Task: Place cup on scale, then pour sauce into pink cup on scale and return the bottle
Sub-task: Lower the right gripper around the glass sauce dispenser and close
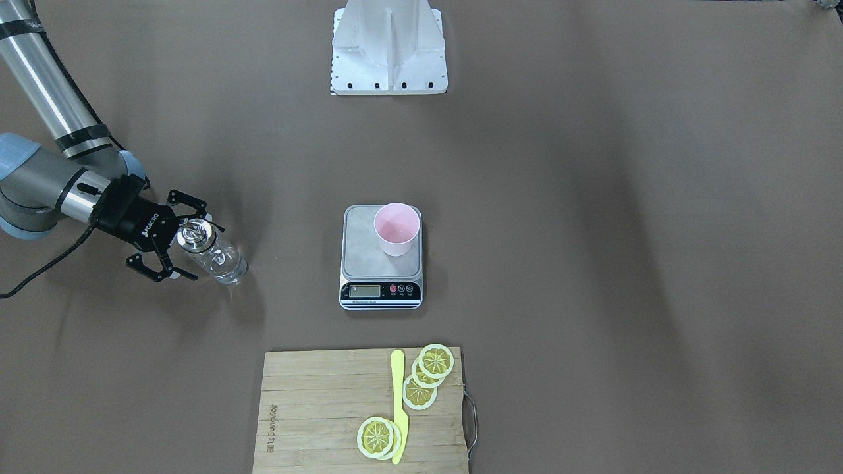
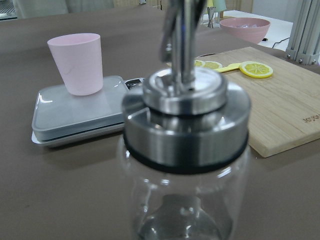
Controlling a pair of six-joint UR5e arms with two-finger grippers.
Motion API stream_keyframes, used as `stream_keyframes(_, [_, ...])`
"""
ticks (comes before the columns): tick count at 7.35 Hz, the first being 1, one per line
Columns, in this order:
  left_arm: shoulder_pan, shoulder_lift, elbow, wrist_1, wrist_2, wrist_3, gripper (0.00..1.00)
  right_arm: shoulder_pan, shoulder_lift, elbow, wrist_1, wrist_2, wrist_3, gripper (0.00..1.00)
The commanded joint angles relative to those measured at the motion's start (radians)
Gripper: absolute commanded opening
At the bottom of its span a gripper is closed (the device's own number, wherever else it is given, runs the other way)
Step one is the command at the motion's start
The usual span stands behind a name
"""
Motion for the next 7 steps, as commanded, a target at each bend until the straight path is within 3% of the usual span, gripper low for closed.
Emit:
stream_keyframes(1, [0.002, 0.001, 0.001, 0.0, 0.0, -0.001, 0.98, -0.004, 0.01, 0.007, 0.0, -0.009, 0.003, 0.98])
stream_keyframes(5, [0.002, 0.002, 0.001, -0.008, 0.0, -0.001, 0.98, -0.012, 0.026, 0.007, 0.0, -0.03, 0.009, 0.97])
stream_keyframes(6, [0.002, 0.002, 0.001, -0.008, 0.0, -0.001, 0.98, -0.013, 0.026, 0.007, 0.001, -0.03, 0.009, 0.87])
stream_keyframes(7, [0.002, 0.002, 0.001, -0.008, 0.0, -0.001, 0.98, -0.016, 0.024, 0.015, 0.0, -0.03, 0.009, 0.69])
